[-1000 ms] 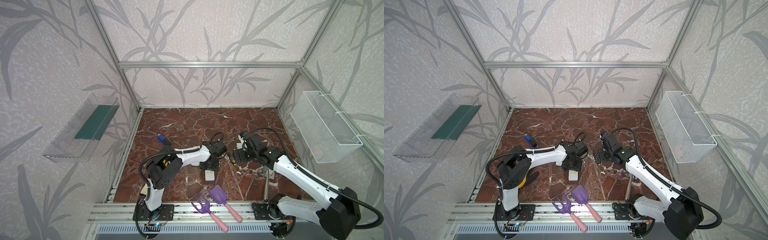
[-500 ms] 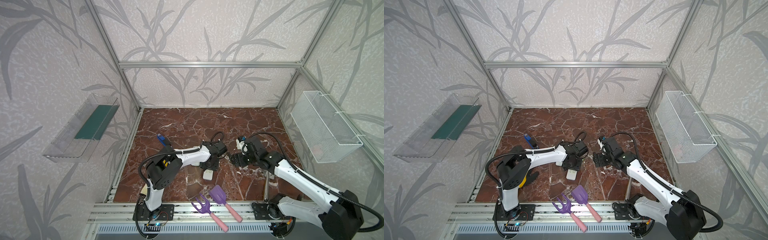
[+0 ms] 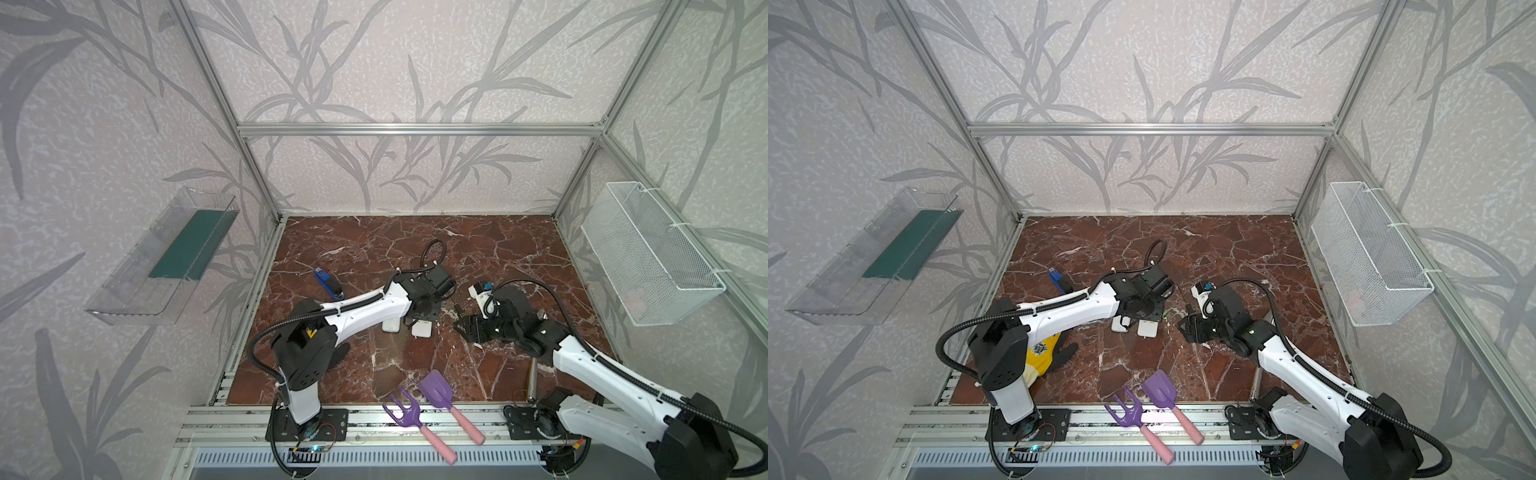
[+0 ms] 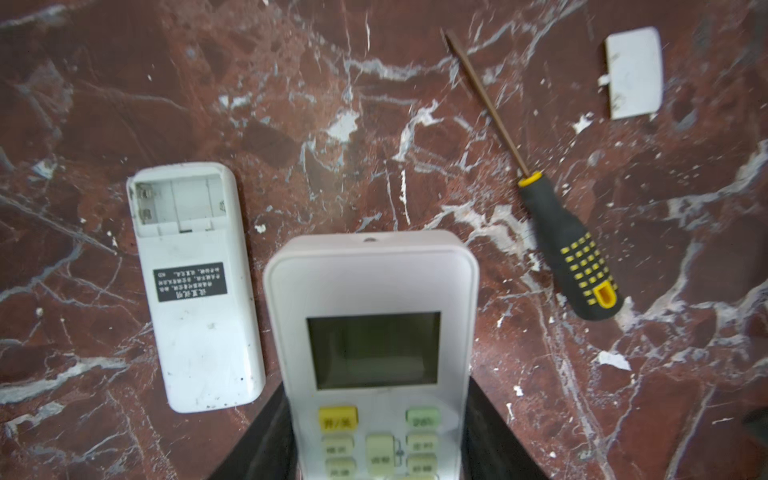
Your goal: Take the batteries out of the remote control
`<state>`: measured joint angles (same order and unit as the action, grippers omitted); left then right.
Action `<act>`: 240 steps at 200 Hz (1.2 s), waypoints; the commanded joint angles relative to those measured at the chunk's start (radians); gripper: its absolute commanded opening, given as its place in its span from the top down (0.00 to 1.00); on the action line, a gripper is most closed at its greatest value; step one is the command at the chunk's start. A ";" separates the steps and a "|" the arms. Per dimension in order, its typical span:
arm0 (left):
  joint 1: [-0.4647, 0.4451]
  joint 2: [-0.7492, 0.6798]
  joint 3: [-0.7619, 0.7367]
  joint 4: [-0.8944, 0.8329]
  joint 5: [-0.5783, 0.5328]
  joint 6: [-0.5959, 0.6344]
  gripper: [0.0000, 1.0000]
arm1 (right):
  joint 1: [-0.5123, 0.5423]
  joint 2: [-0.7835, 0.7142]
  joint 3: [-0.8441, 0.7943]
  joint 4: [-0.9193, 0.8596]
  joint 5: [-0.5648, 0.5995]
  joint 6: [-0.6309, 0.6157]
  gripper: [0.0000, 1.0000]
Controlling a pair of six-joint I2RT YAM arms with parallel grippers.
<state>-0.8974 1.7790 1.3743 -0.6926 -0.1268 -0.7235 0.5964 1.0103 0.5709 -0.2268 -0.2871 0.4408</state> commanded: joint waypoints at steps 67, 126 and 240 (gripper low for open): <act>0.043 -0.221 -0.168 0.332 0.013 -0.093 0.65 | 0.106 0.079 0.037 0.272 0.015 0.124 0.38; 0.081 -0.299 -0.290 0.503 0.119 -0.138 0.65 | 0.106 0.170 0.082 0.377 -0.032 0.136 0.46; 0.100 -0.381 -0.384 0.628 0.199 -0.178 0.64 | 0.106 0.294 0.122 0.501 -0.073 0.105 0.83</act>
<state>-0.8055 1.4281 1.0149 -0.1169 0.0544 -0.8684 0.6994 1.2865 0.6525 0.2295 -0.3416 0.5758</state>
